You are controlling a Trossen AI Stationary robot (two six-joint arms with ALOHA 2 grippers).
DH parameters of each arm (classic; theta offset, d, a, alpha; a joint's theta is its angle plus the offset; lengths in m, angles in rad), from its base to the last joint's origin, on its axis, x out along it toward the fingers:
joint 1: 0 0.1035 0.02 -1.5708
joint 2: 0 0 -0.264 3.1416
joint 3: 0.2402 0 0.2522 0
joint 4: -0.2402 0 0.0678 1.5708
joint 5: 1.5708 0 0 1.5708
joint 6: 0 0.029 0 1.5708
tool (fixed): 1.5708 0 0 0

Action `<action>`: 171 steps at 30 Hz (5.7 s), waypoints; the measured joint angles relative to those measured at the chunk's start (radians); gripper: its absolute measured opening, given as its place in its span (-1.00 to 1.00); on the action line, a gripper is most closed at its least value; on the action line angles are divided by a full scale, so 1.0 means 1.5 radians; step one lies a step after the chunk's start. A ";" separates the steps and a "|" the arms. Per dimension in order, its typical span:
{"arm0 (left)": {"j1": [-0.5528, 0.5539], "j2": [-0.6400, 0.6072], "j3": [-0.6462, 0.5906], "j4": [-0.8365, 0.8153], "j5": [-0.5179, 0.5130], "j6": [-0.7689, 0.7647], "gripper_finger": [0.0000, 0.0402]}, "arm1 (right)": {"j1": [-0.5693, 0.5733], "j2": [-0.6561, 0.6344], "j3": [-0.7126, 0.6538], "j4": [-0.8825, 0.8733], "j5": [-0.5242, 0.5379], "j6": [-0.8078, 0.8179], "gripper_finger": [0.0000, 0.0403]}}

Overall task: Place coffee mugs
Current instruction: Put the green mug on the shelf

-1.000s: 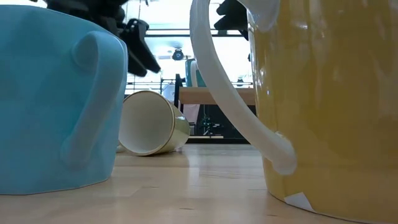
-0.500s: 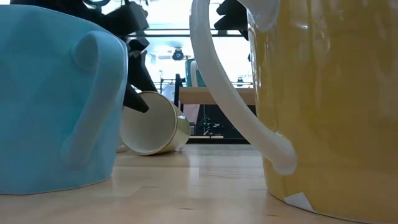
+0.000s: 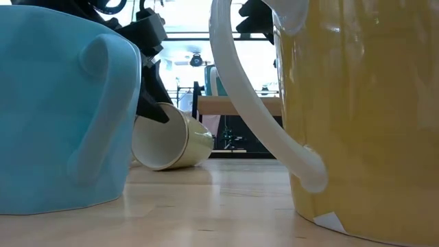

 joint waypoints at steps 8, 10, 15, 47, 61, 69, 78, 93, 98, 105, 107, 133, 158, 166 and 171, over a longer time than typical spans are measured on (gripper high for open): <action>0.000 0.000 -0.001 0.000 -0.033 0.005 -0.48 | 0.000 0.000 0.000 0.000 0.000 0.000 -0.16; -0.001 0.000 -0.001 0.000 -0.043 0.005 -0.51 | 0.000 0.000 0.000 0.000 0.000 0.000 -0.16; -0.001 -0.001 -0.001 0.004 -0.049 0.005 -0.56 | 0.000 0.000 0.000 0.000 0.000 0.000 -0.16; 0.047 -0.002 0.110 0.033 0.147 -0.021 -0.84 | -0.004 -0.102 0.000 -0.047 -0.024 0.000 -0.16; 0.142 -0.003 0.296 -0.164 0.193 -0.025 -0.84 | -0.004 -0.176 0.000 -0.120 0.047 -0.082 -0.16; 0.244 -0.004 0.415 -0.265 0.247 -0.084 -0.84 | -0.004 -0.176 0.000 -0.121 0.090 -0.108 -0.16; 0.369 -0.005 0.516 -0.357 0.301 -0.155 -0.84 | -0.027 -0.176 0.000 -0.140 0.149 -0.123 -0.16; 0.470 -0.003 0.577 -0.460 0.404 -0.232 -0.84 | -0.124 -0.101 0.000 -0.112 0.210 -0.139 -0.16; 0.476 0.001 0.578 -0.481 0.404 -0.233 -0.84 | -0.148 -0.063 0.000 -0.074 0.210 -0.157 -0.16; 0.476 0.001 0.578 -0.477 0.404 -0.237 -0.84 | -0.175 -0.009 0.000 -0.012 0.210 -0.181 -0.16; 0.476 0.004 0.578 -0.482 0.403 -0.245 -0.84 | -0.181 0.002 0.000 -0.006 0.209 -0.190 -0.16; 0.500 0.044 0.578 -0.491 0.418 -0.252 -0.82 | -0.212 0.054 0.000 -0.009 0.189 -0.193 -0.16; 0.498 0.044 0.578 -0.487 0.418 -0.249 -0.72 | -0.212 0.054 0.000 -0.009 0.185 -0.190 -0.16; 0.498 0.045 0.578 -0.470 0.419 -0.265 -0.69 | -0.213 0.054 0.000 -0.008 0.184 -0.190 -0.16; 0.498 0.045 0.578 -0.467 0.418 -0.266 -0.69 | -0.213 0.054 0.000 -0.009 0.184 -0.190 -0.16</action>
